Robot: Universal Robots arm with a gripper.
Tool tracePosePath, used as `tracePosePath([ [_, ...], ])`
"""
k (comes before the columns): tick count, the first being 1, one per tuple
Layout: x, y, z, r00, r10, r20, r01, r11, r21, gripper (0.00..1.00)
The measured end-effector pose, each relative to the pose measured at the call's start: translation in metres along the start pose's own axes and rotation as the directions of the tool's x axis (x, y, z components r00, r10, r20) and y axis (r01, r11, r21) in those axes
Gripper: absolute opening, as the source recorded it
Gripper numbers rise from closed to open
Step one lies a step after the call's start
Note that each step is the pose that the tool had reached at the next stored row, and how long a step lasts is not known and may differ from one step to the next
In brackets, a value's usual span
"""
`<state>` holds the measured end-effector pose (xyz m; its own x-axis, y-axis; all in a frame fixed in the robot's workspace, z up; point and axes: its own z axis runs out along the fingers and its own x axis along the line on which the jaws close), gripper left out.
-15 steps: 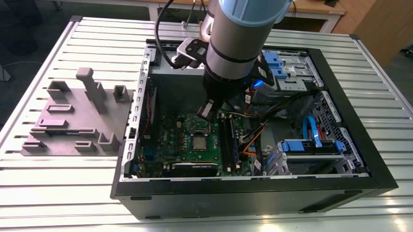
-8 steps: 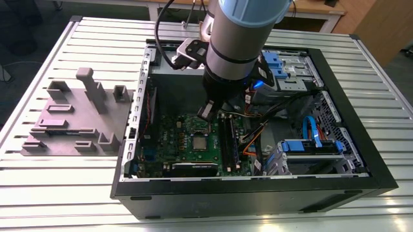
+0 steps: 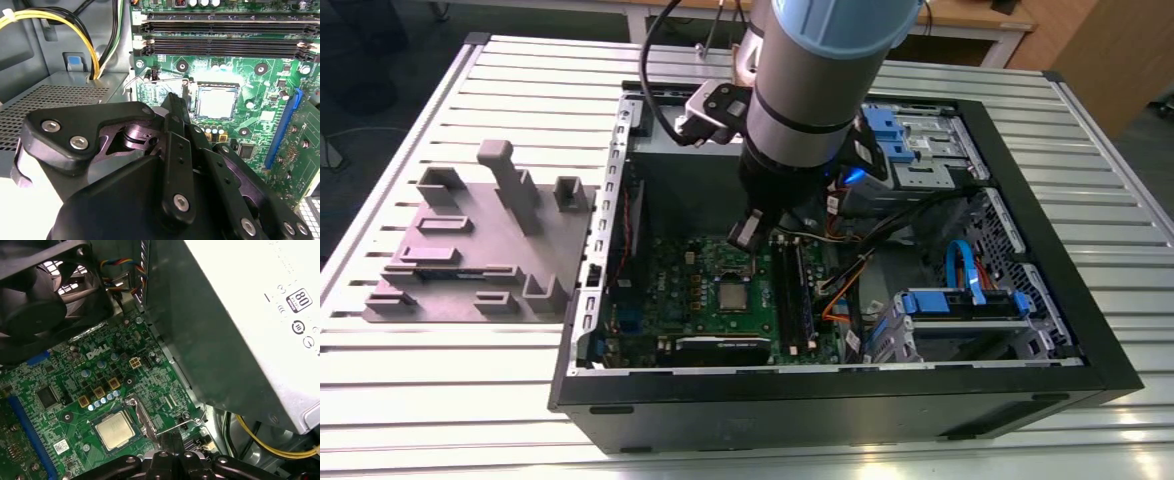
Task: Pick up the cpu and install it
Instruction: 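Close the cpu cover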
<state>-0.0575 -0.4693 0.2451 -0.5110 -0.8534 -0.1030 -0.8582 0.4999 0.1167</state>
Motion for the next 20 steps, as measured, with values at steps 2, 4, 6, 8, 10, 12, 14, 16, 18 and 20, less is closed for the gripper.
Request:
tracePosePath([
  [2, 0.0010, -0.0006, -0.0002, 1.0000, 0.000, 0.0000, 0.000, 1.0000, 0.0000, 0.11],
  [4, 0.0022, -0.0012, -0.0004, 1.0000, 0.000, -0.0002, 0.000, 1.0000, 0.0000, 0.11],
  [6, 0.0031, -0.0018, -0.0006, 1.0000, 0.000, -0.0005, 0.000, 1.0000, 0.0003, 0.11],
  [8, 0.0042, -0.0024, -0.0007, 1.0000, 0.000, -0.0011, 0.000, 1.0000, 0.0006, 0.11],
  [10, 0.0052, -0.0030, -0.0009, 1.0000, 0.000, -0.0017, 0.000, 1.0000, 0.0010, 0.11],
  [12, 0.0062, -0.0036, -0.0011, 1.0000, 0.000, -0.0023, 0.000, 1.0000, 0.0014, 0.11],
  [14, 0.0070, -0.0041, -0.0012, 1.0000, 0.000, -0.0029, 0.000, 1.0000, 0.0017, 0.11],
  [16, 0.0078, -0.0045, -0.0013, 1.0000, 0.000, -0.0036, 0.000, 1.0000, 0.0021, 0.11],
  [18, 0.0086, -0.0050, -0.0014, 1.0000, 0.000, -0.0045, 0.000, 1.0000, 0.0027, 0.11],
  [20, 0.0093, -0.0054, -0.0016, 1.0000, 0.000, -0.0056, 0.000, 1.0000, 0.0033, 0.11],
])
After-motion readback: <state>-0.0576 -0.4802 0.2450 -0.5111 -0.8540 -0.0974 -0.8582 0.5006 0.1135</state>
